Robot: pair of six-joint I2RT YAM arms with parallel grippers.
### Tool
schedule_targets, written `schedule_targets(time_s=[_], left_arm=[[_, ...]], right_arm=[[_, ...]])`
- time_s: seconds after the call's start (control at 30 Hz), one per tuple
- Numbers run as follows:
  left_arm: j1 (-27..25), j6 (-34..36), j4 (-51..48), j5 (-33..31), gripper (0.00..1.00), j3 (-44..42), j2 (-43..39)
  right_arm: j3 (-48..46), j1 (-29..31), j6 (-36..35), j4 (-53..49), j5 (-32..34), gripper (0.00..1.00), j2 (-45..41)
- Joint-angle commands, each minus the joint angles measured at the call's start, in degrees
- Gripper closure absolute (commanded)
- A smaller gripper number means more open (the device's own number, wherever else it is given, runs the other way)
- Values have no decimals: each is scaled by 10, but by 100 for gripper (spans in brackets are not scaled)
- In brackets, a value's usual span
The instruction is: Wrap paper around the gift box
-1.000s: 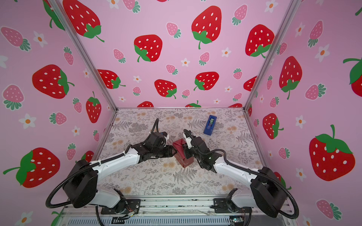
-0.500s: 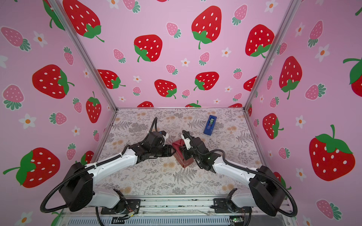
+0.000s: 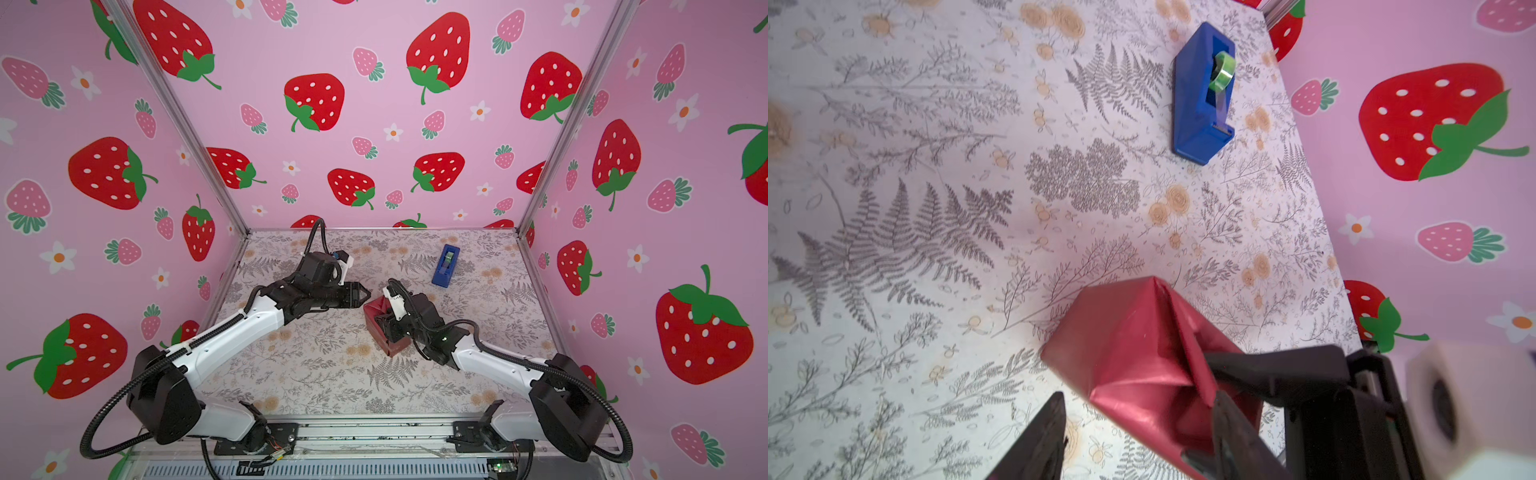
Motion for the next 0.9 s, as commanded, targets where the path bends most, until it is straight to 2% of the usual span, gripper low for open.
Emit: schedule_targets(time_s=[0.0, 0.1, 0.27, 0.87], left_arm=[[6, 48, -47, 57, 43, 43, 49], [6, 62, -59, 83, 43, 63, 82], [6, 80, -86, 92, 48, 72, 112], [6, 91, -113, 78, 51, 66, 130]], right_arm=[[-14, -1, -2, -14, -23, 49, -10], [-12, -3, -11, -13, -41, 44, -10], [-11, -6, -26, -8, -59, 41, -14], [-7, -12, -54, 26, -134, 38, 6]])
